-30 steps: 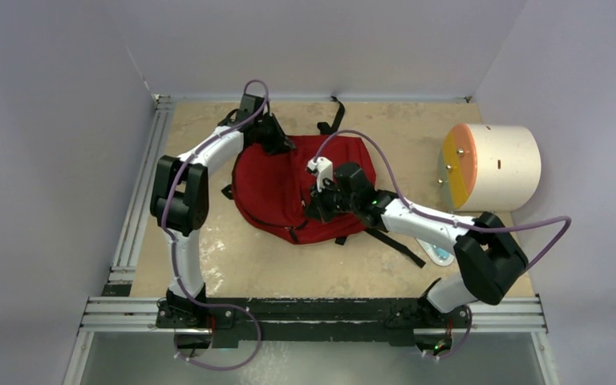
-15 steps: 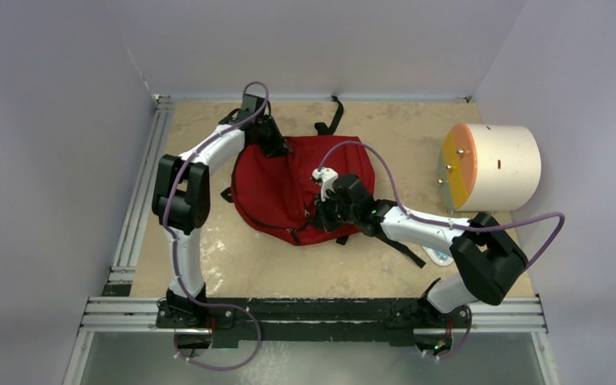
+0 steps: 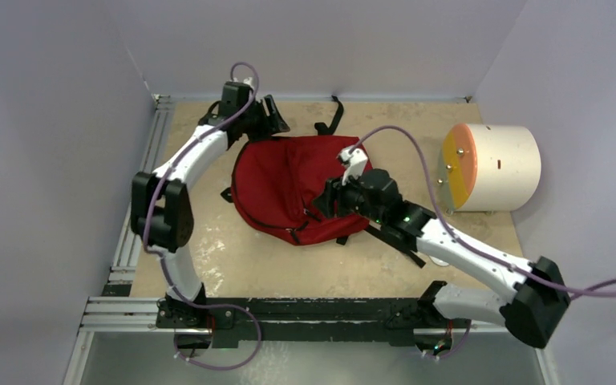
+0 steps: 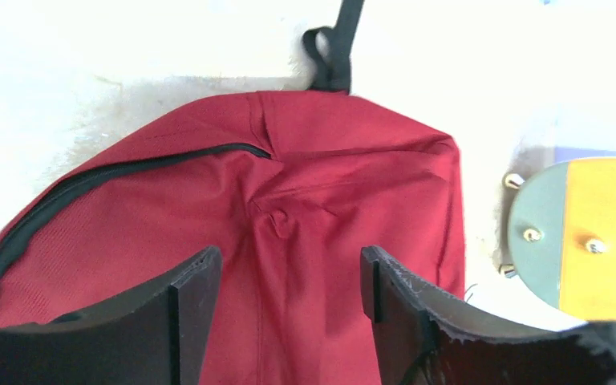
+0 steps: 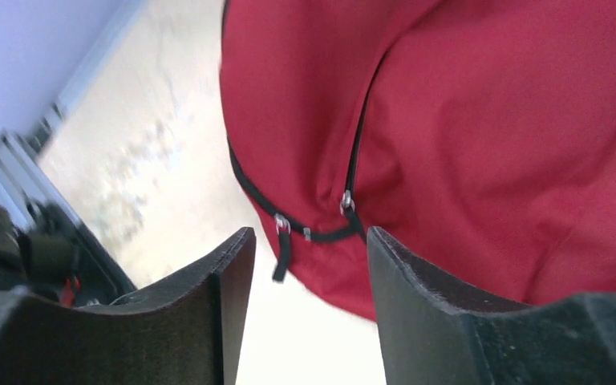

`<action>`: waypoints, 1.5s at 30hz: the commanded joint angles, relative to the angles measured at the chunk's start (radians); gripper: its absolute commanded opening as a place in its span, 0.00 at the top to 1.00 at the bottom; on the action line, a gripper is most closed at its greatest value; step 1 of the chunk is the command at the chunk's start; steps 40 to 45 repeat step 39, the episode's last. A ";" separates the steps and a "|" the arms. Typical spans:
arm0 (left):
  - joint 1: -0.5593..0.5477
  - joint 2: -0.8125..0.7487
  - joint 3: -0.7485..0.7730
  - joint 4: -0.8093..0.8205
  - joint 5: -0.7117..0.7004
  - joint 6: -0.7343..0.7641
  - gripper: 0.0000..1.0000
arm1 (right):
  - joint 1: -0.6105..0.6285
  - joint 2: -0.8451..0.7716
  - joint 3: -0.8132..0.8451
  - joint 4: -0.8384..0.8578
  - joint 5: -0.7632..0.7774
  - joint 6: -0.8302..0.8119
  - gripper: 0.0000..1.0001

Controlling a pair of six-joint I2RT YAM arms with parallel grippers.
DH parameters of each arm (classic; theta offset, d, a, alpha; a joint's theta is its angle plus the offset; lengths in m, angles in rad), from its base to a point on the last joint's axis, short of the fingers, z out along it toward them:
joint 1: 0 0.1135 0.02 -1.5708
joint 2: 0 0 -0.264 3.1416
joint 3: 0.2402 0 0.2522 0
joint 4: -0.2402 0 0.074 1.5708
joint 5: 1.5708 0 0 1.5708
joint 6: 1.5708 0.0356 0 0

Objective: Pack the student bag
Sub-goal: Reset both arms

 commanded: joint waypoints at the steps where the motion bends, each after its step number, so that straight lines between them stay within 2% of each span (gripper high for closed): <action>1: 0.005 -0.281 -0.099 0.079 -0.086 0.168 0.32 | 0.001 -0.143 0.033 0.060 0.211 0.060 0.41; 2: 0.005 -0.357 -0.161 0.114 -0.103 0.195 0.29 | 0.001 -0.187 0.024 0.067 0.247 0.066 0.40; 5: 0.005 -0.559 -0.320 0.159 -0.117 0.282 0.27 | 0.001 -0.282 -0.002 0.078 0.363 0.076 0.35; 8: 0.005 -0.731 -0.415 0.093 -0.101 0.310 0.27 | 0.001 -0.382 -0.031 0.099 0.458 0.081 0.32; 14: 0.005 -1.038 -0.594 -0.031 -0.138 0.279 0.27 | 0.001 -0.582 -0.082 0.102 0.592 0.073 0.16; 20: 0.005 -1.286 -0.666 -0.230 -0.356 0.231 0.26 | 0.001 -0.717 -0.087 -0.017 0.725 0.049 0.09; 23: 0.005 -1.344 -0.670 -0.325 -0.428 0.208 0.26 | 0.001 -0.764 -0.103 -0.047 0.788 0.053 0.07; 24: 0.005 -1.366 -0.676 -0.338 -0.435 0.209 0.26 | 0.001 -0.784 -0.112 -0.054 0.811 0.079 0.03; 31: 0.005 -1.443 -0.712 -0.338 -0.452 0.218 0.25 | 0.001 -0.926 -0.197 0.009 0.807 0.063 0.01; 45: 0.005 -1.466 -0.727 -0.321 -0.432 0.218 0.24 | 0.001 -0.885 -0.179 -0.029 0.844 0.065 0.01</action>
